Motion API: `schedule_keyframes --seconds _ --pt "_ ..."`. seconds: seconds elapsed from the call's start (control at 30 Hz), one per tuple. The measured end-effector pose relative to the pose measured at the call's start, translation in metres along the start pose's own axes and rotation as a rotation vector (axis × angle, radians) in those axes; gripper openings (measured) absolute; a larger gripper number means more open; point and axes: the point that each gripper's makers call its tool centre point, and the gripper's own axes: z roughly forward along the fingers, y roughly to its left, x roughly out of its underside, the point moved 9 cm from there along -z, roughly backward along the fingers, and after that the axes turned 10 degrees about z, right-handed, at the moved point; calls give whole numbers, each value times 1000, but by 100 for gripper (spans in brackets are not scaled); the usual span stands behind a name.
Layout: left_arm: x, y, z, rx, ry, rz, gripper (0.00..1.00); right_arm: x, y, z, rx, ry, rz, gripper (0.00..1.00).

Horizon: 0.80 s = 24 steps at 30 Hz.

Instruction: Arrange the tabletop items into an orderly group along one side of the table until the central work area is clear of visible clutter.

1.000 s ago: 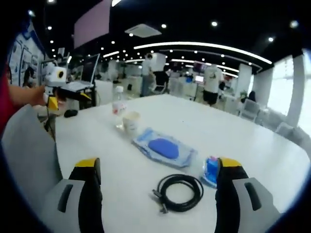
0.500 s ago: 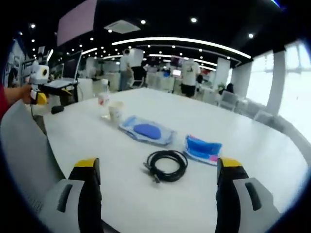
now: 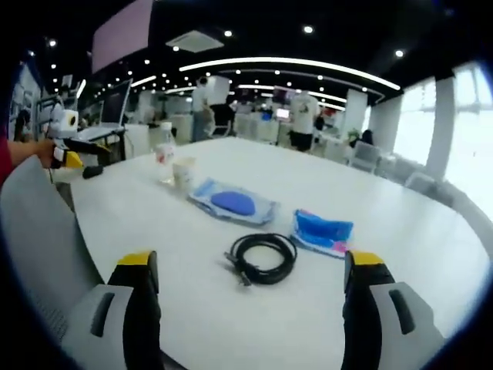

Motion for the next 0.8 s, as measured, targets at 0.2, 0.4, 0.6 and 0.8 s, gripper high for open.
schedule_keyframes --seconds 0.2,0.4,0.6,0.8 --pt "-6 0 0 19 -61 -8 99 -2 -3 1 -33 -16 2 99" --pt "-9 -8 -1 45 -72 8 99 -2 -7 -1 -39 -16 15 99" --pt "-6 -15 1 56 -59 4 99 0 -6 -2 -48 -17 14 99" --pt "-4 -11 -1 46 -52 -5 99 -3 -4 2 -61 -22 0 99"
